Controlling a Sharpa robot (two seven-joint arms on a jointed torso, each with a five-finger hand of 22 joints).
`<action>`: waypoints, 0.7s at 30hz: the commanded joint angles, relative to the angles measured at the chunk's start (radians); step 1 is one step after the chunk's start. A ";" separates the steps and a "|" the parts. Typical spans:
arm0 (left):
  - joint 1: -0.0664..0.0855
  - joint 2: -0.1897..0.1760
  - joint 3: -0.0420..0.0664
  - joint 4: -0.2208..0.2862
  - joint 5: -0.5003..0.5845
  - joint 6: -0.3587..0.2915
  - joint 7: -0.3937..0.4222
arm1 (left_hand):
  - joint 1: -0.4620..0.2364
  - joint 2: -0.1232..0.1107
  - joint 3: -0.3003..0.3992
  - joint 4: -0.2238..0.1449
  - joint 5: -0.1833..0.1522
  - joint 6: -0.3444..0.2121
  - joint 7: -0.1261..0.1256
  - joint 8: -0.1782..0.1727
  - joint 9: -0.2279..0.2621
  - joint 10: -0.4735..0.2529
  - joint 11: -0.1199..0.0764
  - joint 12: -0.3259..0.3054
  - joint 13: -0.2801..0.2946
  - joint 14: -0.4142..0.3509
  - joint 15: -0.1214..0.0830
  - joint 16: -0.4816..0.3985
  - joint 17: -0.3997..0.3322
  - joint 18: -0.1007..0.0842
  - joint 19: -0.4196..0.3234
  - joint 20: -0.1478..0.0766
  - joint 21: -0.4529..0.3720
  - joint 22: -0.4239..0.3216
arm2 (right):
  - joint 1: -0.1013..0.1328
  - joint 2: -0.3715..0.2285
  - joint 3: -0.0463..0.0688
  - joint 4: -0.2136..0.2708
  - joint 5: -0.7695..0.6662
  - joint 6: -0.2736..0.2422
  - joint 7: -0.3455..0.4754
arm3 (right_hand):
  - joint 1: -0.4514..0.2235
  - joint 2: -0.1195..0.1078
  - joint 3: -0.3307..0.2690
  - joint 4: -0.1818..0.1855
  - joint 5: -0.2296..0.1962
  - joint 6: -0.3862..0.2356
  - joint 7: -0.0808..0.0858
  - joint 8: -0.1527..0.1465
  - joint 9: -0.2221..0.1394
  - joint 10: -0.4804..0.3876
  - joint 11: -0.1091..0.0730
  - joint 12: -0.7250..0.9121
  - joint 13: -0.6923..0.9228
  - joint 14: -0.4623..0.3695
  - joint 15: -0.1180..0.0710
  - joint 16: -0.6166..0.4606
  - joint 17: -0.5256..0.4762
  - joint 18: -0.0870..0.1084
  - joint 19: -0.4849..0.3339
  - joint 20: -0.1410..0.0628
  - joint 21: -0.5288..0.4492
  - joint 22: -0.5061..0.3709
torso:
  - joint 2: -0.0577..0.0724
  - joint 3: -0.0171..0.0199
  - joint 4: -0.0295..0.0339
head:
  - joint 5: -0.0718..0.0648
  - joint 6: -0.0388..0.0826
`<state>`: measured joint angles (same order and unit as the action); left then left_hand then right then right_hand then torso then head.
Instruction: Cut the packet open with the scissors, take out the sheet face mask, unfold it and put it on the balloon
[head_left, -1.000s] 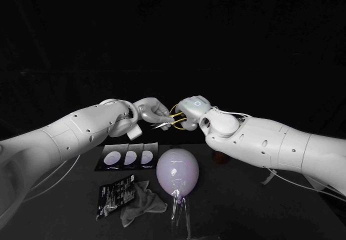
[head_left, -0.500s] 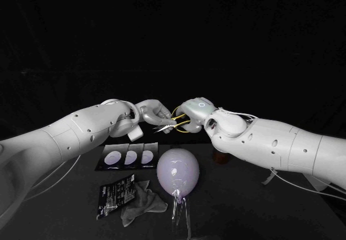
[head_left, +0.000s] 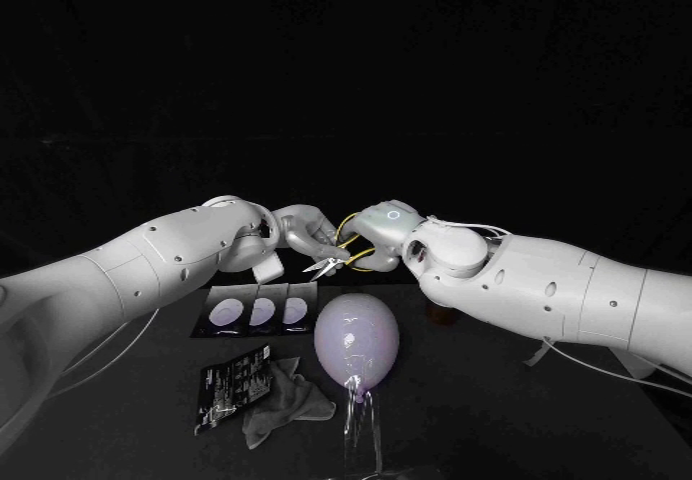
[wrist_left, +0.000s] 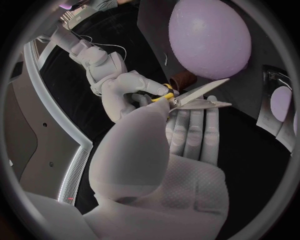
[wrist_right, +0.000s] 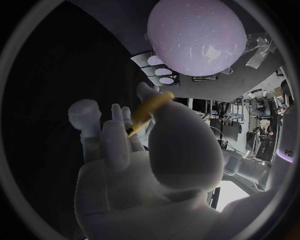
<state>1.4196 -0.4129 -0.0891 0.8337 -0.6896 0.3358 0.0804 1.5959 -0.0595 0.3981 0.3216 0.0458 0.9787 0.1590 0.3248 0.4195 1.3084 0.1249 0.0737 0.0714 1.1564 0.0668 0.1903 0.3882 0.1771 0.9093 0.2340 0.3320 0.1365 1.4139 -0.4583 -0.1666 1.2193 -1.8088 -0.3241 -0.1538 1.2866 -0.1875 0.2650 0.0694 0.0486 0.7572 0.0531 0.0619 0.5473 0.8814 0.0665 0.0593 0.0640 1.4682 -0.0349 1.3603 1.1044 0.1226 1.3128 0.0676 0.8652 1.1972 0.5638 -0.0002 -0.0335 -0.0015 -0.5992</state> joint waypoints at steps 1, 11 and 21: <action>-0.002 0.005 -0.001 0.004 -0.003 0.019 -0.073 | -0.003 0.011 0.125 -0.122 0.003 -0.006 0.000 0.003 0.003 0.045 -0.034 0.008 0.003 0.005 -0.003 0.006 0.002 0.002 0.001 -0.005 0.007 0.002 | 0.005 0.008 0.004 0.018 -0.063 0.068 0.002 | 0.081 -0.030 -0.110 0.131 0.006 -0.093 -0.051 0.000 -0.052 -0.057 0.004 0.000 -0.002 0.005 0.007 -0.029 -0.040 0.016 -0.017 0.000 -0.063 -0.031 | 0.000 -0.0009 0.0009 | 0.002 -0.004; -0.002 0.003 -0.001 0.001 -0.002 0.009 -0.108 | -0.012 0.010 0.134 -0.129 0.003 -0.006 0.000 0.005 0.008 0.049 -0.034 0.007 0.003 0.007 -0.004 0.006 0.006 0.002 0.001 -0.006 0.014 0.006 | 0.007 0.001 0.004 0.043 -0.085 0.129 -0.027 | 0.089 -0.102 -0.261 0.229 0.013 -0.286 -0.109 -0.014 -0.187 -0.270 0.007 -0.012 -0.014 0.026 0.004 0.001 0.030 0.006 0.023 -0.005 -0.026 -0.005 | 0.000 -0.0008 -0.0007 | 0.010 -0.012; -0.002 0.003 -0.002 0.000 -0.003 0.006 -0.125 | -0.014 0.010 0.137 -0.131 0.003 -0.006 0.000 0.005 0.010 0.050 -0.035 0.007 0.003 0.008 -0.004 0.006 0.007 0.002 0.001 -0.007 0.016 0.007 | 0.012 -0.001 0.004 0.047 -0.089 0.173 -0.041 | 0.044 -0.112 -0.327 0.234 0.018 -0.337 -0.128 -0.013 -0.220 -0.353 -0.006 -0.011 -0.015 -0.028 0.002 -0.105 -0.143 0.042 -0.062 -0.001 -0.256 -0.120 | 0.000 -0.0012 -0.0007 | 0.009 -0.013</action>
<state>1.4186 -0.4113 -0.0902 0.8344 -0.6898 0.3449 -0.0152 1.5864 -0.0530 0.4866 0.2384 0.0461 0.9784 0.1589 0.3269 0.4293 1.3124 0.1287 0.0804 0.0728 1.1620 0.0647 0.1903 0.3944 0.1766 0.9094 0.2341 0.3436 0.1425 1.4213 -0.4610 -0.1652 1.2614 -1.8705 -0.1818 -0.1926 1.3287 -0.3075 -0.0607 0.3023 0.0594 0.5057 0.0070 0.0496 0.3255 0.5285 0.0699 0.0477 0.0477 1.4531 -0.0337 1.2836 1.0039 0.1473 1.2708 0.0656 0.6572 1.1005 0.5635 -0.0012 -0.0339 0.0085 -0.6118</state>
